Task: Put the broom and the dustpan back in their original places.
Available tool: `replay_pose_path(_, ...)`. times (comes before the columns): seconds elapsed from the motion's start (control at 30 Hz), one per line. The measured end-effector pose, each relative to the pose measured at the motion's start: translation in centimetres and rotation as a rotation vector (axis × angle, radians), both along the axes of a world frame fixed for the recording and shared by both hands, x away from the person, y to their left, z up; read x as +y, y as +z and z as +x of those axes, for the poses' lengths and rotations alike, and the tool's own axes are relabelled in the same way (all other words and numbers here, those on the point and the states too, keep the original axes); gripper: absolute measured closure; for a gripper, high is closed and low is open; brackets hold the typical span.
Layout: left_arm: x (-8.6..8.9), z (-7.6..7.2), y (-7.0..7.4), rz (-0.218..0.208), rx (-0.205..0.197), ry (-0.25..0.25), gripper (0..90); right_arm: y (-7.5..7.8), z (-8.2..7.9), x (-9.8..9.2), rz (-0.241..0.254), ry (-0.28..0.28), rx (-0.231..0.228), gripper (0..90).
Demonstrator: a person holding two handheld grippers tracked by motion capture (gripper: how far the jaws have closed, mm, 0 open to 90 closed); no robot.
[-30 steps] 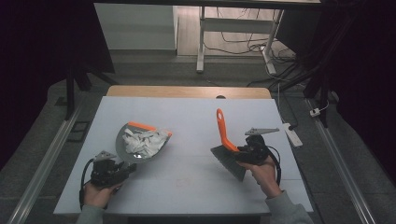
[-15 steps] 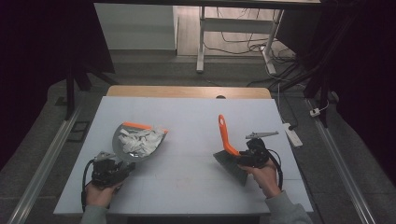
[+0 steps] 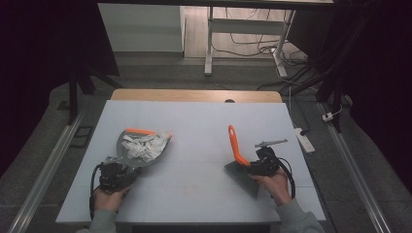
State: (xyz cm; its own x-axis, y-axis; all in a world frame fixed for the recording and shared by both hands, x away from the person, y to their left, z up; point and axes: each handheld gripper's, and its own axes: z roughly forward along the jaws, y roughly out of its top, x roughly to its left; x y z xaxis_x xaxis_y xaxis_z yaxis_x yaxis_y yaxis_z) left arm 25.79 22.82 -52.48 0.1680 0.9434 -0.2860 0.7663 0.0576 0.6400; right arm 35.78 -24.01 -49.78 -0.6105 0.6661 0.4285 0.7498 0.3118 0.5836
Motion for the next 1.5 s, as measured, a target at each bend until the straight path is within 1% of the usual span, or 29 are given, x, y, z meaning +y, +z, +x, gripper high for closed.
replay_pose_path(0.1,0.2,0.2,-0.2,-0.011,0.011,0.003,61.5,-0.3,0.3,-0.4,-0.004,-0.013,0.006,70.6)
replay_pose_path(0.2,0.5,0.3,-0.5,-0.026,0.026,0.009,61.5,-0.6,0.6,-0.8,0.002,-0.026,0.024,70.5)
replay_pose_path(0.3,0.6,0.4,-0.6,-0.022,0.030,0.013,61.4,-0.7,0.9,-1.0,-0.011,-0.027,0.024,70.1)
replay_pose_path(0.4,0.5,0.5,-0.7,-0.015,0.037,0.010,61.4,-0.9,1.2,-1.2,-0.011,-0.028,0.032,69.6)
replay_pose_path(0.57,0.4,0.6,-1.0,-0.006,0.048,0.006,61.1,-0.9,1.4,-1.2,-0.030,-0.017,0.015,68.2)
replay_pose_path(0.73,0.2,0.6,-1.0,0.001,0.048,0.005,60.5,-0.8,1.5,-1.1,-0.086,-0.007,-0.024,61.5)
replay_pose_path(0.8,0.2,0.6,-1.0,-0.001,0.048,0.004,59.6,-0.7,1.5,-1.1,-0.122,-0.011,-0.046,57.1)
replay_pose_path(0.83,0.2,0.6,-1.1,-0.002,0.048,0.001,58.9,-0.7,1.6,-1.1,-0.137,-0.013,-0.049,56.5)
replay_pose_path(0.9,0.1,0.7,-1.1,0.001,0.051,-0.004,57.5,-0.8,1.7,-1.2,-0.134,-0.009,-0.048,56.3)
replay_pose_path(1.03,0.0,0.7,-1.1,0.018,0.049,-0.005,51.0,-0.8,1.8,-1.1,-0.158,-0.009,-0.056,52.7)
replay_pose_path(1.1,-0.1,0.6,-0.9,0.015,0.038,-0.013,48.7,-0.8,1.9,-1.2,-0.165,-0.013,-0.061,51.6)
replay_pose_path(1.27,-0.2,0.4,-0.6,0.033,0.023,-0.021,39.5,-0.7,2.0,-1.4,-0.204,-0.038,-0.086,48.1)
replay_pose_path(1.37,-0.1,0.3,-0.4,0.044,0.019,-0.024,34.3,-0.7,2.1,-1.6,-0.215,-0.050,-0.085,46.5)
replay_pose_path(1.43,0.0,0.1,-0.3,0.053,0.015,-0.026,31.2,-0.6,2.0,-1.6,-0.242,-0.071,-0.118,46.0)
replay_pose_path(1.47,0.0,0.0,-0.3,0.054,0.013,-0.026,30.5,-0.4,2.0,-1.7,-0.245,-0.076,-0.131,46.1)
replay_pose_path(1.5,0.0,-0.1,-0.2,0.058,0.010,-0.030,29.2,-0.2,2.0,-1.9,-0.231,-0.082,-0.132,46.7)
